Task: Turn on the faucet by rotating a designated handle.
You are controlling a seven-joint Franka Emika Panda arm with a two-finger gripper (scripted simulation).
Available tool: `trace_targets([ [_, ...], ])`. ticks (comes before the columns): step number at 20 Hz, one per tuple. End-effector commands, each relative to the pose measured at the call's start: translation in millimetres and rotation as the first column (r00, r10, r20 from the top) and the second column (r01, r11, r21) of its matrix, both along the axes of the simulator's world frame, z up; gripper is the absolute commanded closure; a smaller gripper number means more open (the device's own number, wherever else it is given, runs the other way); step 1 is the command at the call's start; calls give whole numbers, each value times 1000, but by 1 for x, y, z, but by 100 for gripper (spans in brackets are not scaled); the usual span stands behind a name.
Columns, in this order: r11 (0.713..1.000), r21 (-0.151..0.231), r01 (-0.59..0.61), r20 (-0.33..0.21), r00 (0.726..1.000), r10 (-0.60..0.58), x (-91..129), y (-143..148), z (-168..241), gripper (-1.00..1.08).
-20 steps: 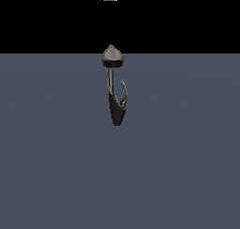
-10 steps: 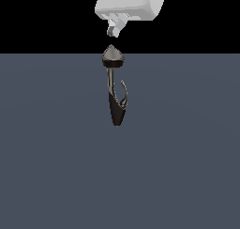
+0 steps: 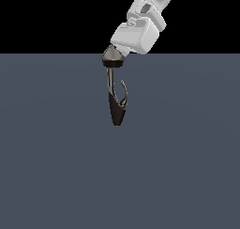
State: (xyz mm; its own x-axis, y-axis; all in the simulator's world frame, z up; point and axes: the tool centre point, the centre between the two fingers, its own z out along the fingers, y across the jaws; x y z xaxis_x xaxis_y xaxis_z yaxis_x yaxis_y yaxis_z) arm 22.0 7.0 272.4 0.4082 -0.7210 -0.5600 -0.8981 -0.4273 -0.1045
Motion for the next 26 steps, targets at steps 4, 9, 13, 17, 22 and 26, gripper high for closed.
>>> trace_targets([
  [4,988,60,141,-69,988,-137,27,-9,-39,108],
  [9,966,96,240,-122,966,-228,44,-15,-68,108],
  [13,948,114,296,-152,949,-277,53,-19,-84,108],
  [17,936,124,329,-171,936,-306,58,-21,-94,108],
  [22,933,127,338,-176,933,-314,59,-22,-97,108],
  [26,936,125,329,-171,936,-307,58,-21,-94,108],
])
